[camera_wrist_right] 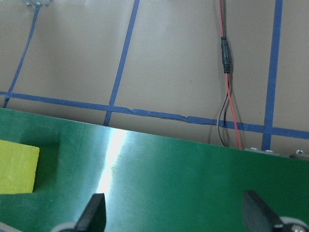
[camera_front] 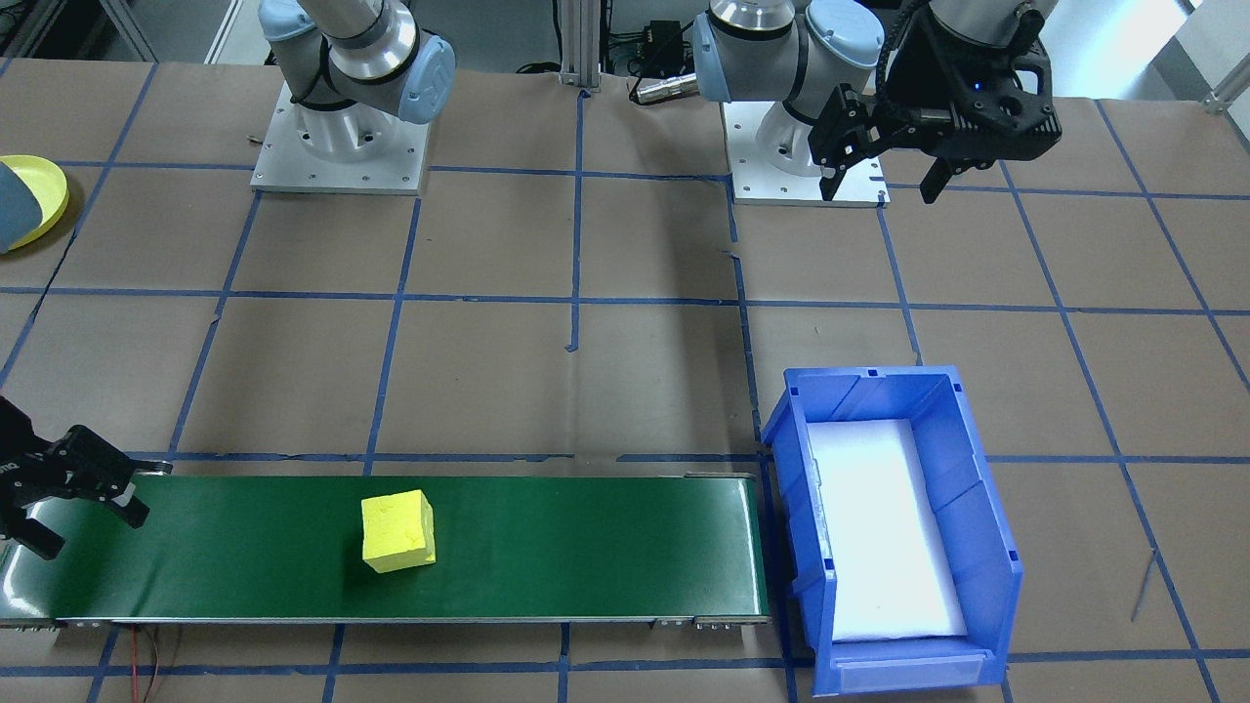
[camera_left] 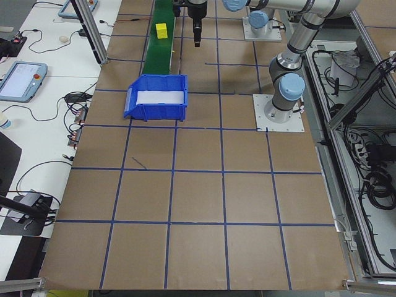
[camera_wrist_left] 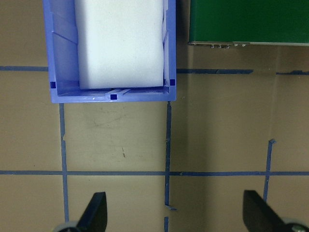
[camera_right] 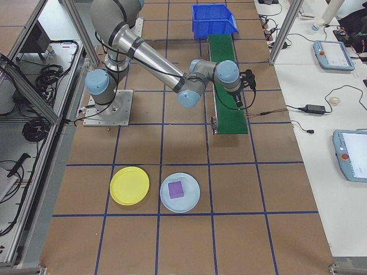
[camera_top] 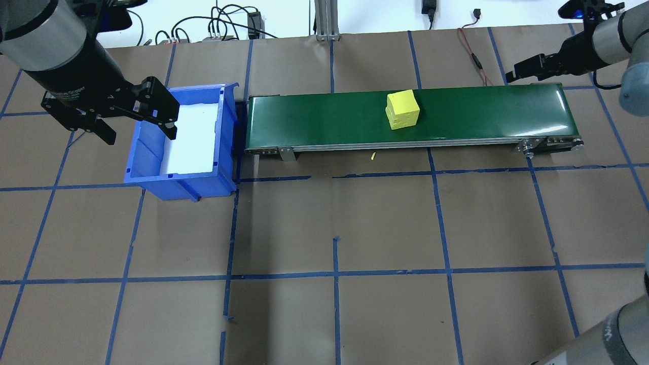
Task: Move block left to right into plate
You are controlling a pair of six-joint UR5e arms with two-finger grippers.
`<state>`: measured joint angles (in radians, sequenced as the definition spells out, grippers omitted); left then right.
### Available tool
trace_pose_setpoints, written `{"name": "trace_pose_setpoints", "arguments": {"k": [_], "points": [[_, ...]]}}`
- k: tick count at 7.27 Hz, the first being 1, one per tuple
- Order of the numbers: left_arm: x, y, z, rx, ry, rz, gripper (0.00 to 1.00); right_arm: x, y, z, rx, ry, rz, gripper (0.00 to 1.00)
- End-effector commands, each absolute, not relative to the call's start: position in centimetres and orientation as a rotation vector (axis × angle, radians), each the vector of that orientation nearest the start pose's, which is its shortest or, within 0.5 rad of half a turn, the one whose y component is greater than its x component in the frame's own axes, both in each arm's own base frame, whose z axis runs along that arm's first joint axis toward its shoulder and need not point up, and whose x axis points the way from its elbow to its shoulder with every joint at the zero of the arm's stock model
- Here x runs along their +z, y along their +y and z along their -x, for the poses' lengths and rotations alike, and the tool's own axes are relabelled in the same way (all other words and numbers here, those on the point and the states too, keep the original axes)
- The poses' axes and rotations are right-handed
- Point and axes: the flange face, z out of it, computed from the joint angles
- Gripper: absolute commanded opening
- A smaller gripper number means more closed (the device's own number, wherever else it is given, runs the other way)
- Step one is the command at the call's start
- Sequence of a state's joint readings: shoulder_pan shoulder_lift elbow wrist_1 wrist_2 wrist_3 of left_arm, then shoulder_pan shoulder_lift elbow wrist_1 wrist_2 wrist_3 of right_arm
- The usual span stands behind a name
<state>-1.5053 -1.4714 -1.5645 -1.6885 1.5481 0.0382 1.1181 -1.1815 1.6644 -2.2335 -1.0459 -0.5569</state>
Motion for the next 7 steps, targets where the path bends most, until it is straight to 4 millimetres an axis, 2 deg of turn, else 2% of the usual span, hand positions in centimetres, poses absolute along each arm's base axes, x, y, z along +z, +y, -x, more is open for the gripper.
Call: {"name": "trace_pose_setpoints", "arguments": {"k": [1, 3, 6, 7], "points": [[52.4, -45.8, 10.6, 0.015, 3.165, 0.042, 1.0, 29.3, -64.4, 9.5, -0.502, 2.667, 0.061, 1.0], [52.8, -45.4, 10.7, 0.013, 3.16, 0.036, 1.0, 29.7, -64.7, 5.4, -0.445, 2.649, 0.06, 1.0], [52.6, -45.2, 10.7, 0.029, 3.134, 0.031, 1.0, 29.6, -64.6, 3.8, -0.433, 2.645, 0.093, 1.0], [52.6, -45.1, 10.6, 0.03, 3.131, 0.031, 1.0, 29.3, -64.6, 3.8, -0.429, 2.644, 0.092, 1.0]]}}
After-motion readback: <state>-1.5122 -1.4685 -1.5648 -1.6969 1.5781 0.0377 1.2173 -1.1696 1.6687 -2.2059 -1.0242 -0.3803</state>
